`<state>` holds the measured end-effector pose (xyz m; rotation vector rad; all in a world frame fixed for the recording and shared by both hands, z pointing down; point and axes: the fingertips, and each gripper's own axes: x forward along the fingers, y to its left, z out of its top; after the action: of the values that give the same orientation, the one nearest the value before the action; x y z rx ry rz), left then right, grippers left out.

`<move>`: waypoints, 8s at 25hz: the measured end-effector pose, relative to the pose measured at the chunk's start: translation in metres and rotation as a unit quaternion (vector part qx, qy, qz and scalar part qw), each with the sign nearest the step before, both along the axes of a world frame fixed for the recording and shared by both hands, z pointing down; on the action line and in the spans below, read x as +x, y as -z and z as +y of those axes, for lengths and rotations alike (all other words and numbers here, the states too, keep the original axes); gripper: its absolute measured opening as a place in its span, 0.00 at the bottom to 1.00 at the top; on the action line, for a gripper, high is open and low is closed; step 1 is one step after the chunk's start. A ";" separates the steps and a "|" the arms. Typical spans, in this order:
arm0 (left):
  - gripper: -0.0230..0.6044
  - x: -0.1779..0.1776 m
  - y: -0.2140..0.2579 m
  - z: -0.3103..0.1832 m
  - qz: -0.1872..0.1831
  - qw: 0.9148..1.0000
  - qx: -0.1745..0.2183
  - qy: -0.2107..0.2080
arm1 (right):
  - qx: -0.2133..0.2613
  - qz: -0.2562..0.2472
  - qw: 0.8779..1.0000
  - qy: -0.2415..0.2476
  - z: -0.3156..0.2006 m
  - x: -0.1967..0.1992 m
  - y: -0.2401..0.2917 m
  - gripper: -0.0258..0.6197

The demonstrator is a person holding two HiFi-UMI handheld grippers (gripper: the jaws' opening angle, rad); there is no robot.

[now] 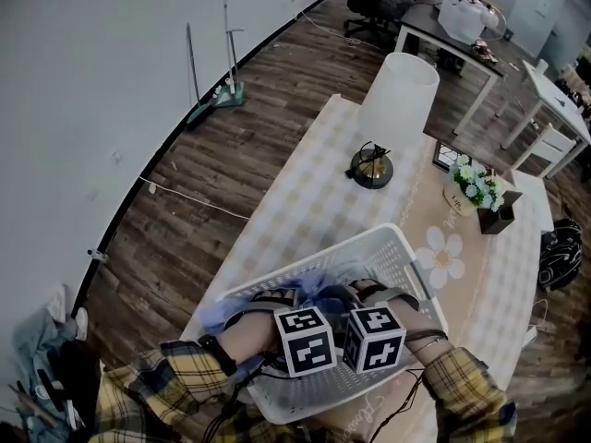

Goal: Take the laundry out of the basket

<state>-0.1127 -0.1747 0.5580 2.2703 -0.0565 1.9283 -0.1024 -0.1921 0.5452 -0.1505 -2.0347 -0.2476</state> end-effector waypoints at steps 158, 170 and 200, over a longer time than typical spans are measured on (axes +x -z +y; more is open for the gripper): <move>0.59 0.342 0.001 0.228 0.160 0.984 0.073 -0.010 | 0.005 -0.234 0.815 -0.529 0.280 0.407 0.044 0.40; 0.49 0.341 0.175 0.215 0.463 0.867 0.061 0.175 | 0.068 -0.432 0.744 -0.505 0.277 0.373 0.185 0.29; 0.09 0.241 0.300 0.187 0.576 0.784 0.139 0.186 | 0.136 -0.510 0.688 -0.498 0.228 0.248 0.293 0.04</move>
<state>0.1287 0.0118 0.2576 2.8994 -0.5912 0.1518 0.1453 0.0354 0.2521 1.5918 -2.7440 0.1238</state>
